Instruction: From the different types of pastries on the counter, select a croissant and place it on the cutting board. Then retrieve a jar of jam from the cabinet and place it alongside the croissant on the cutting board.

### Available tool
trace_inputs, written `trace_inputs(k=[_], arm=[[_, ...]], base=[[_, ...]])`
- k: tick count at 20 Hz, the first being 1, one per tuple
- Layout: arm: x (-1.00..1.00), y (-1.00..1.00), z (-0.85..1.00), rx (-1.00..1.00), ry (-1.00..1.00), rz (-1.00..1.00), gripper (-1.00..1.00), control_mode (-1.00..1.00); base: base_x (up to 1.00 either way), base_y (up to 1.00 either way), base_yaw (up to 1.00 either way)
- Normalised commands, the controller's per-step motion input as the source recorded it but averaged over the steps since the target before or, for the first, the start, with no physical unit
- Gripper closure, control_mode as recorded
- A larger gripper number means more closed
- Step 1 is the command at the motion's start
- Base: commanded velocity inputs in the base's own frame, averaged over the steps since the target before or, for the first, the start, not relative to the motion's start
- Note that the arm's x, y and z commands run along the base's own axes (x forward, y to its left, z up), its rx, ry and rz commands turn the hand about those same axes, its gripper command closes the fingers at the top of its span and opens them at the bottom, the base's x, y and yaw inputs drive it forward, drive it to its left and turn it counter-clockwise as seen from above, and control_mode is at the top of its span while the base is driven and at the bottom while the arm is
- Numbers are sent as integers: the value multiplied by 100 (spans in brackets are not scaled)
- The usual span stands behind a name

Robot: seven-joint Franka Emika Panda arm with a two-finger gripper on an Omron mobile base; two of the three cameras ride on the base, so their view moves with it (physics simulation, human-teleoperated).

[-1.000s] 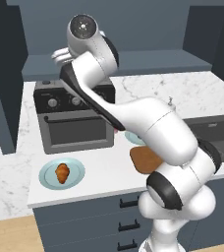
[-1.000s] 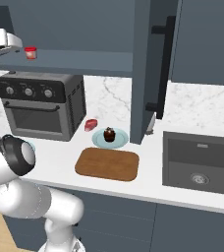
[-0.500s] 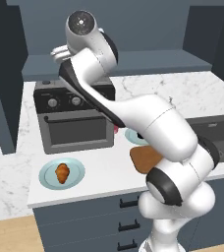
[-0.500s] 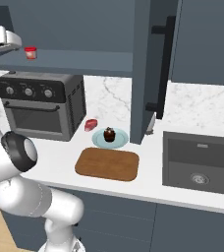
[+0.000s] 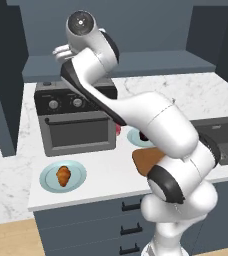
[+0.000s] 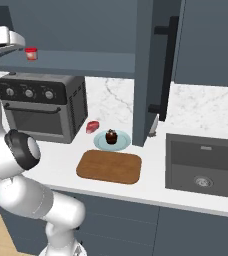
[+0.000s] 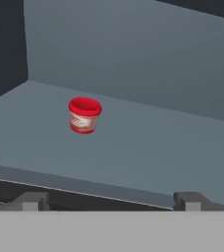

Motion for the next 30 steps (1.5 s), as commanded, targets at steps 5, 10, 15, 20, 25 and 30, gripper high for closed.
trace_inputs(k=[5,10,15,20,25,30], arm=[[20,2,1,5,0,-10,-100,-100],[6,24,8,6,3,-6,-100,-100],[9,22,7,4,11,-5,-100,-100],[17,2,11,8,5,-1,-100,-100],[24,0,3,8,1,0,-100,-100],[14,3,0,1,-2,-1,-100,-100]], base=[[0,0,0],[0,0,0],[0,0,0],[0,0,0],[0,0,0],[0,0,0]])
